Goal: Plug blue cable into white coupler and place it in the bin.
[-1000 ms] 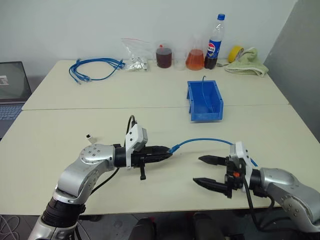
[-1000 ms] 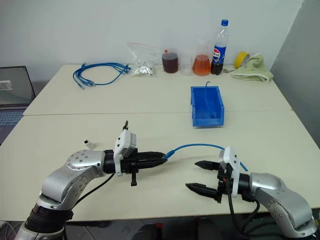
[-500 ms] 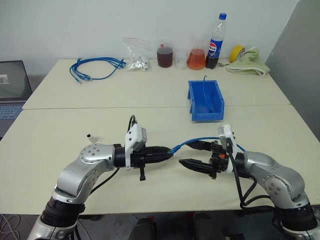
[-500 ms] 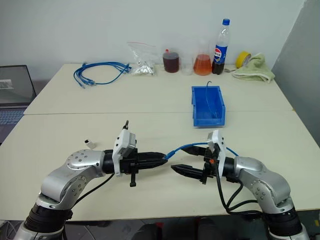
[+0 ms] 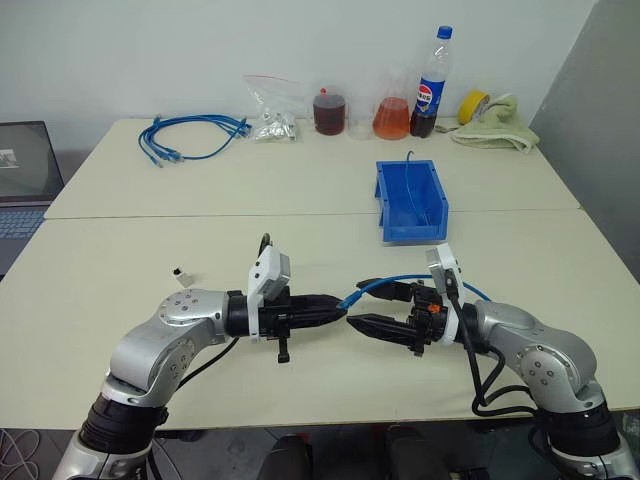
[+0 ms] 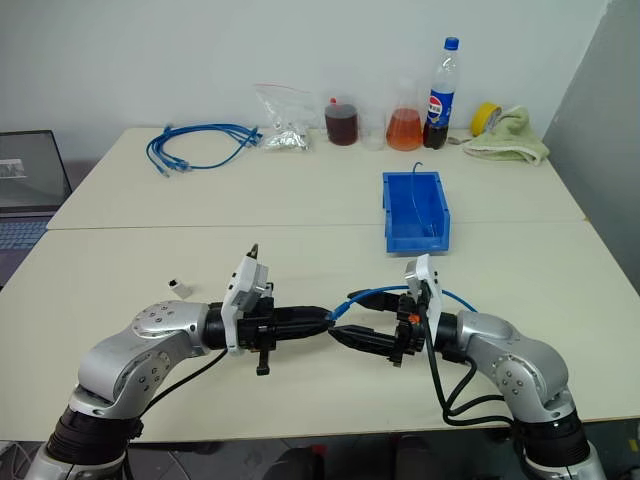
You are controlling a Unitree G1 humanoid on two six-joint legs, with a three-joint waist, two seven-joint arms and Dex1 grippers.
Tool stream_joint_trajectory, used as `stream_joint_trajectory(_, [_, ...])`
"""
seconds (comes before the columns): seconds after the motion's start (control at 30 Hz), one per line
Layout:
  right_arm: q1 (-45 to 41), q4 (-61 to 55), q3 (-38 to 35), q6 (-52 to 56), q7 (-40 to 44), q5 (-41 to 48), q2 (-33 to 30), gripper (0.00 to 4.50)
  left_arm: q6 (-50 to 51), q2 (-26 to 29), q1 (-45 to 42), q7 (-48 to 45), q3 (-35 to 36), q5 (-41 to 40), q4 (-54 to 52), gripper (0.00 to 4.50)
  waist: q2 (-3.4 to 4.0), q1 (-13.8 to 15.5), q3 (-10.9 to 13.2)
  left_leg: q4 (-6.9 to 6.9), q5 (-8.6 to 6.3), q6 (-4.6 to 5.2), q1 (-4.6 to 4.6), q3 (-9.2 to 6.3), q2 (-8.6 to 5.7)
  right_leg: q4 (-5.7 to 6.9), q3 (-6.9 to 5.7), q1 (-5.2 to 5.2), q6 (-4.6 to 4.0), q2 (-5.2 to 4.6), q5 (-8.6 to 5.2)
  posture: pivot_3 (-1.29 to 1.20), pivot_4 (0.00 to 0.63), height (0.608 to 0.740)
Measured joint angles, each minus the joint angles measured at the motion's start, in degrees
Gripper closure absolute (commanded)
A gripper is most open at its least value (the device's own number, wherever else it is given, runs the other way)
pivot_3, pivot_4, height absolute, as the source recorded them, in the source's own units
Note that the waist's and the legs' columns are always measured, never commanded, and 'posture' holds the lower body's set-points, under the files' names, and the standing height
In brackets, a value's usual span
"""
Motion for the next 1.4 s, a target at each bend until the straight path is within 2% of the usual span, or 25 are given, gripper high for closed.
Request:
stream_joint_trajectory(0.1, [0.00,0.01,0.32,0.00,0.06,0.00,0.06,0.46,0.66,0.00,-0.01,0.09,0.11,-0.73,0.00,4.28,0.00,0.00,0.00,0.00,0.00,0.00,0.00,0.00,0.00,0.00,0.00,0.00,0.00,0.00,0.00,0.00,0.150,0.740])
stream_joint_trajectory(0.67, [-0.23,1.26,0.38,-0.39,0.60,-0.24,0.87,4.38,2.69,1.30,-0.01,-0.06,0.15,-2.60,-1.35,4.28,0.01,0.00,0.00,-0.01,0.00,0.00,0.00,0.01,0.00,0.00,0.01,-0.02,0.00,0.00,0.00,0.00,0.150,0.740])
stream_joint_trajectory(1.07, [-0.23,1.27,0.48,-1.12,0.98,-0.52,0.80,4.39,-0.87,1.67,0.39,-0.30,-0.32,0.02,-2.19,4.28,0.01,0.01,0.01,-0.02,0.00,0.00,0.00,0.01,0.00,0.00,0.02,-0.03,0.00,0.00,0.00,0.00,0.150,0.740])
stream_joint_trajectory(1.1, [-0.23,1.27,0.50,-1.12,0.98,-0.54,0.80,4.39,-1.30,1.66,0.55,-0.30,-0.37,0.18,-2.19,3.58,0.01,0.00,0.01,-0.02,0.00,0.00,0.00,0.01,0.00,0.00,0.02,-0.03,0.00,0.00,0.00,0.00,0.150,0.740])
stream_joint_trajectory(1.13, [-0.23,1.27,0.58,-1.13,1.00,-0.57,0.78,4.39,-1.54,1.66,0.69,-0.31,-0.38,0.33,-2.19,3.51,0.01,0.00,0.01,-0.02,0.00,0.00,0.00,0.02,0.00,0.00,0.02,-0.03,0.00,0.00,0.00,0.00,0.150,0.740])
stream_joint_trajectory(1.4, [-0.21,1.27,1.60,-1.39,1.72,-0.70,0.41,4.39,-2.65,2.83,1.69,-1.63,-0.39,1.61,-2.13,1.99,0.01,0.00,0.01,-0.02,0.00,0.00,-0.01,0.01,0.00,-0.01,0.02,-0.03,0.00,0.00,0.00,0.00,0.150,0.740])
